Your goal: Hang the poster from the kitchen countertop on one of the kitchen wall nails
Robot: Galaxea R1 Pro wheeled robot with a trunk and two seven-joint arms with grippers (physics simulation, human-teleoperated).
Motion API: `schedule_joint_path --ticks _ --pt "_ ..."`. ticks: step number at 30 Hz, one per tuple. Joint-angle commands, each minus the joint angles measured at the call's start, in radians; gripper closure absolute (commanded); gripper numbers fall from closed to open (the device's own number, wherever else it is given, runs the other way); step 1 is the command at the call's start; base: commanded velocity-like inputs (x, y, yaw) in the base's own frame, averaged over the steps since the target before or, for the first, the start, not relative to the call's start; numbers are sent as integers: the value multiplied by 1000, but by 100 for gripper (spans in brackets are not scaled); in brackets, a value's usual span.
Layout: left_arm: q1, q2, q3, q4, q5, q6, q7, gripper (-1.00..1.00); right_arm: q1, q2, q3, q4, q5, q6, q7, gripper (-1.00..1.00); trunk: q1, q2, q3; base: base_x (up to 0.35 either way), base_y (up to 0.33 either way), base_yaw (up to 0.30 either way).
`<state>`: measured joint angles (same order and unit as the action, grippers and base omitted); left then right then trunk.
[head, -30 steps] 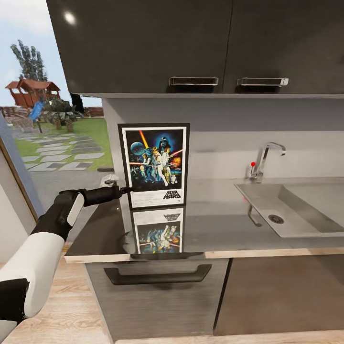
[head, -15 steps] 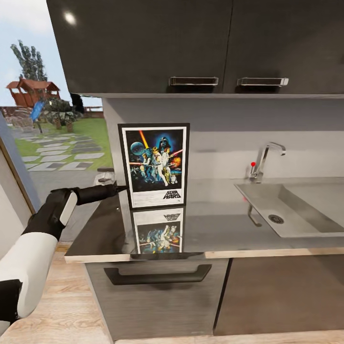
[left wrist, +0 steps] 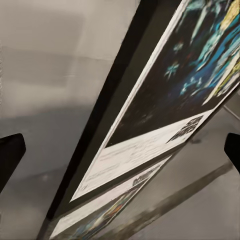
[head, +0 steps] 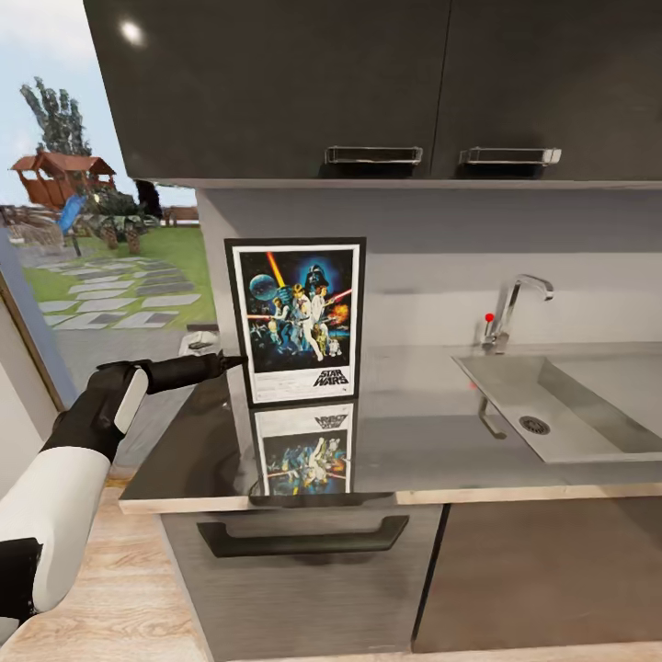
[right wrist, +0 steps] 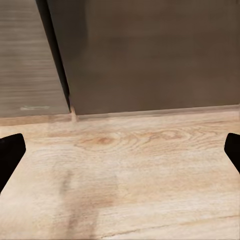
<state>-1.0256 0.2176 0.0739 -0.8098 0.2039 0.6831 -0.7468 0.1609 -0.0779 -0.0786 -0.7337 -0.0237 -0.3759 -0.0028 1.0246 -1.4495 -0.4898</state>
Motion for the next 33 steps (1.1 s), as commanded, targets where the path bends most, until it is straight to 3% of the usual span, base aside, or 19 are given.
schedule_joint_path --ticks 1,33 --pt "-1 0 1 0 3 6 -2 -100 0 0 0 -1 -2 -1 0 -100 0 0 -1 205 0 0" --pt "-1 -6 -21 -2 5 4 -22 -100 0 0 0 -1 -2 -1 0 -100 0 0 -1 23 0 0"
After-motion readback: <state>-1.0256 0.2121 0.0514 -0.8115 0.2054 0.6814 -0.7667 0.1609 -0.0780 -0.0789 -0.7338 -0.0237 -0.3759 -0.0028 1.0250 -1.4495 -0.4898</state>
